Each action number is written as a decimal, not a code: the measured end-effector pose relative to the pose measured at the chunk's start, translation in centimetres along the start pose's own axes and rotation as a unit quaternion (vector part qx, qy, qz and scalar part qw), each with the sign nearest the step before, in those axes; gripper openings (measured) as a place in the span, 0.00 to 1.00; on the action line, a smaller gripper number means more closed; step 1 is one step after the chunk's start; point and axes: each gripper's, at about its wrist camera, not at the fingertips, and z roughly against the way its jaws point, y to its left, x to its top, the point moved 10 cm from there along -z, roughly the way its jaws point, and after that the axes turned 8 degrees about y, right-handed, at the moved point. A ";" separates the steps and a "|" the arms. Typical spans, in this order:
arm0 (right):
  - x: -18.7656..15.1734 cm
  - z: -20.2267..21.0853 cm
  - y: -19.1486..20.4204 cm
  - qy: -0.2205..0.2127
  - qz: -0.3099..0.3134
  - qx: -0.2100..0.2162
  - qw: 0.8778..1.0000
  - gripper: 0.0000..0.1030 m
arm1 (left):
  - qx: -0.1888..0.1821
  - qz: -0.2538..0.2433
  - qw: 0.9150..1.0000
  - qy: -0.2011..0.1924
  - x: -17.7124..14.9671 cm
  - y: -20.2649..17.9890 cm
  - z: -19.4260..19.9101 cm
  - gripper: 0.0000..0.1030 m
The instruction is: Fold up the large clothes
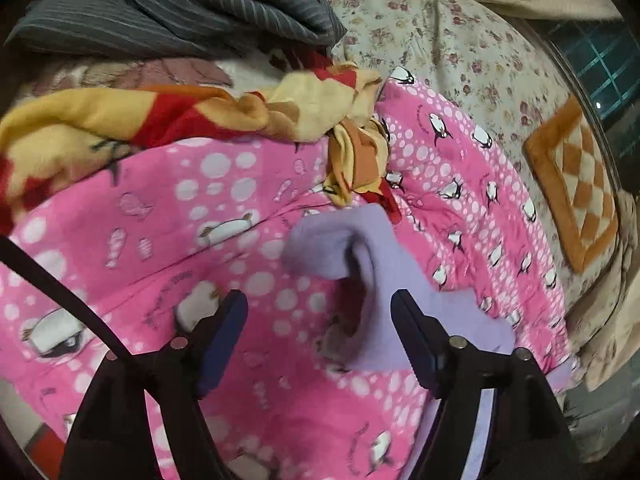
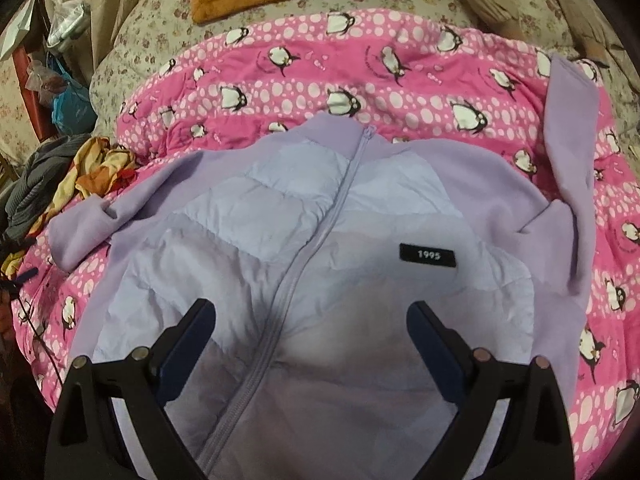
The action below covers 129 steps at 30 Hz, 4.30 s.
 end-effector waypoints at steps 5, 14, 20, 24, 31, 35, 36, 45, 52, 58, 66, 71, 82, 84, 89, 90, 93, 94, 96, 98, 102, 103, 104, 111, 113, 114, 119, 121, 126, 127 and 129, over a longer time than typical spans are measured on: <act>-0.3 -0.3 0.3 0.003 0.011 -0.004 1.000 0.95 | -0.033 0.033 0.999 0.028 1.2 -2.1 -4.0 0.44; -0.9 -0.6 0.2 0.008 0.005 0.003 1.000 0.95 | -0.006 -0.058 0.996 -0.061 7.7 -8.4 -3.4 0.00; -1.0 -1.4 0.1 0.018 0.003 0.003 1.000 0.95 | -0.066 -0.205 0.963 -0.161 9.4 -20.6 5.3 0.00; -1.0 -1.1 0.1 0.015 0.004 0.002 1.000 0.95 | -0.095 -0.230 0.959 -0.136 5.4 -22.7 4.9 0.00; -0.7 -0.1 -0.4 0.004 -0.004 0.011 1.000 0.95 | -0.013 -0.090 0.994 -0.061 4.4 -11.0 -0.1 0.29; -0.9 -0.8 -0.4 0.016 -0.011 0.014 1.000 0.95 | -0.017 0.019 0.999 -0.045 4.7 -4.1 -2.6 0.43; -1.0 -1.0 -0.3 0.019 -0.009 0.013 1.000 0.95 | -0.019 0.039 0.999 -0.028 4.7 -3.1 -3.9 0.43; -1.6 -1.9 0.5 0.028 0.013 0.000 1.000 0.95 | -0.056 -0.045 0.997 -0.018 8.1 -9.6 -6.6 0.00; -1.8 -2.0 0.5 0.029 0.010 0.006 1.000 0.95 | -0.050 -0.078 0.983 -0.155 14.8 -14.1 1.8 0.00; -1.7 -2.1 0.4 0.028 0.009 0.007 1.000 0.95 | -0.098 -0.203 0.967 -0.120 6.4 -22.7 1.4 0.00; 0.1 0.0 -2.6 -0.001 -0.041 0.011 0.999 0.95 | -0.210 -0.302 0.926 0.087 -13.8 -33.1 -10.1 0.18; 0.4 1.4 -4.6 -0.015 -0.072 0.013 0.997 0.95 | -0.182 -0.279 0.917 0.219 -20.8 -31.7 -16.2 0.27; 4.0 0.7 -2.2 -0.019 -0.047 0.042 0.998 0.95 | 0.050 -0.304 0.951 -0.016 -9.4 -19.6 -7.6 0.29; 5.7 -0.8 -1.2 -0.011 -0.041 0.048 0.998 0.95 | 0.067 -0.262 0.963 -0.014 -8.2 -17.0 -8.6 0.29; 7.1 -6.9 0.3 0.052 -0.049 0.057 0.996 0.70 | 0.028 -0.143 0.988 0.050 -6.9 -12.9 -11.4 0.29; 7.3 -8.2 0.5 0.060 -0.051 0.057 0.995 0.60 | 0.022 -0.137 0.989 0.046 -6.6 -13.0 -11.2 0.29; 7.6 -9.2 1.2 0.052 -0.055 0.087 0.993 0.24 | 0.021 -0.130 0.991 0.020 -5.7 -12.5 -9.9 0.29; 7.9 -8.2 1.3 0.032 -0.064 0.103 0.992 0.19 | 0.020 -0.121 0.992 0.013 -5.4 -12.1 -9.4 0.29; 8.4 -5.1 1.1 -0.012 -0.071 0.137 0.988 0.18 | 0.005 -0.101 0.995 0.010 -5.0 -11.9 -9.2 0.29; 8.5 -2.4 -0.2 -0.051 -0.069 0.117 0.989 0.18 | -0.017 -0.089 0.996 0.018 -5.1 -12.2 -9.3 0.29; 7.9 -0.5 -4.0 -0.065 -0.062 0.030 0.996 0.18 | -0.013 -0.129 0.991 0.030 -6.4 -14.0 -9.9 0.29; 7.6 -0.9 -4.6 -0.055 -0.065 0.024 0.996 0.18 | -0.010 -0.139 0.990 0.029 -6.7 -14.4 -9.8 0.29; 7.1 -1.2 -5.1 -0.044 -0.071 0.026 0.996 0.18 | -0.010 -0.151 0.988 0.028 -6.9 -14.9 -9.8 0.29; 7.1 0.9 -7.5 -0.072 -0.085 0.010 0.994 0.18 | -0.001 -0.193 0.981 0.036 -7.9 -16.4 -10.6 0.29; 7.0 0.0 -8.1 -0.055 -0.089 0.008 0.995 0.18 | 0.010 -0.201 0.978 0.046 -8.3 -16.4 -11.3 0.29; 6.9 -0.1 -8.5 -0.050 -0.095 0.011 0.994 0.18 | 0.017 -0.207 0.977 0.050 -8.6 -16.4 -11.7 0.29; 6.4 -1.2 -9.6 -0.042 -0.106 0.001 0.994 0.18 | 0.069 -0.242 0.966 0.057 -9.4 -15.9 -13.2 0.29; 5.9 -2.7 -10.1 -0.023 -0.101 -0.013 0.995 0.18 | 0.076 -0.251 0.964 0.052 -9.5 -16.0 -13.2 0.29; 5.0 -3.4 -11.4 -0.014 -0.118 -0.022 0.993 0.18 | 0.041 -0.242 0.968 0.057 -9.7 -16.8 -12.6 0.29; 5.0 -3.0 -11.7 -0.019 -0.117 -0.032 0.992 0.18 | 0.039 -0.245 0.967 0.055 -9.8 -17.1 -12.4 0.29; 5.1 -2.7 -12.1 -0.022 -0.116 -0.038 0.992 0.18 | 0.048 -0.259 0.964 0.045 -9.9 -17.6 -12.1 0.29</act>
